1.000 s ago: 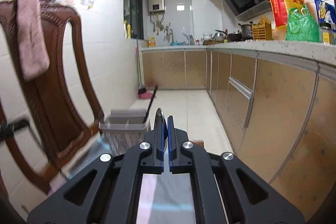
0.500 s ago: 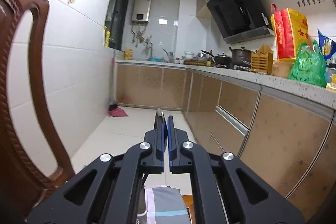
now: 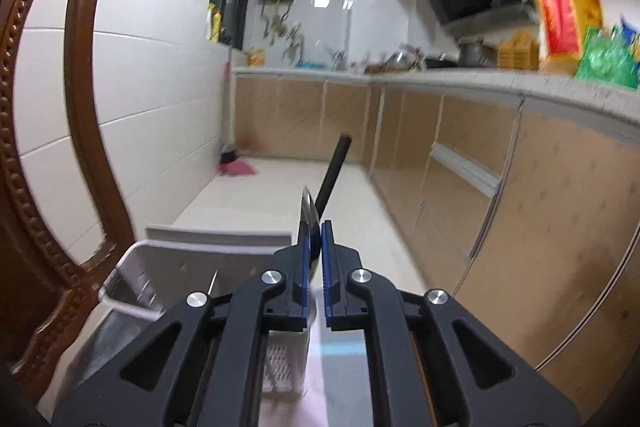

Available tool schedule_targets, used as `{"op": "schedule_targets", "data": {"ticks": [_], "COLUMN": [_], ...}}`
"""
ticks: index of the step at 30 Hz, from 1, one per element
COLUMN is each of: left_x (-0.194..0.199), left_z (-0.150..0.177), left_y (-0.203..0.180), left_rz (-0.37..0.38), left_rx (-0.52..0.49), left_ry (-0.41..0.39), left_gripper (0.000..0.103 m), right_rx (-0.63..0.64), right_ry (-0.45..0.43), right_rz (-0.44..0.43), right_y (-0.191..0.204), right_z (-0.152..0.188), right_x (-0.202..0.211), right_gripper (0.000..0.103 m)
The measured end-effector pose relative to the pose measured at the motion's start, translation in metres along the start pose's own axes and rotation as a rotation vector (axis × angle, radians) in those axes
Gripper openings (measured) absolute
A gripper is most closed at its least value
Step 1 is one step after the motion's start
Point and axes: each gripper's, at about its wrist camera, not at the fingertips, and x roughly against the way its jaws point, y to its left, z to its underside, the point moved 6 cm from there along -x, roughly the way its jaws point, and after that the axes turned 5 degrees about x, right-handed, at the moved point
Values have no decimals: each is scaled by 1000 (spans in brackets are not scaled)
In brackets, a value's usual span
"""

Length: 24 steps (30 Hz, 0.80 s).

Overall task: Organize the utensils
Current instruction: 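Drop the chopsticks into the grey holder with the left gripper while the right drops the spoon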

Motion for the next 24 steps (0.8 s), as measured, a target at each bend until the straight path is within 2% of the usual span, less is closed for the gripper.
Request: {"op": "schedule_targets", "data": {"ticks": [2,3,4,8,10,13,18,21,24], "left_x": [-1,0,0,3,6,10,-6,-30,-62], "left_z": [0,0,0,-8,-24,-59,-114,-135,-141], "left_y": [0,-1,-1,1,-2,-13,-36,-48,-51], "left_rz": [-1,0,1,24,34,54,65,24,-18], "left_rx": [1,0,-1,39,69,113,133,113,90], "left_ry": [-2,-3,-4,-18,-58,-125,-199,-228,-219], "left_gripper": [7,7,7,7,7,7,7,7,7], "right_rx": [-12,-36,-67,-212,-313,-451,-433,-459,-453], "right_ry": [18,10,-3,-37,-34,-10,-7,2,-19], "right_rz": [-34,-40,-58,-159,-184,-222,-181,-194,-205], "right_y": [-9,-18,-24,-59,-79,-99,-104,-109,-113], "right_z": [4,6,8,32,53,72,80,81,78], "right_x": [15,28,40,107,139,159,155,150,153], "right_gripper": [32,52,62,65,68,69,69,69,69]}}
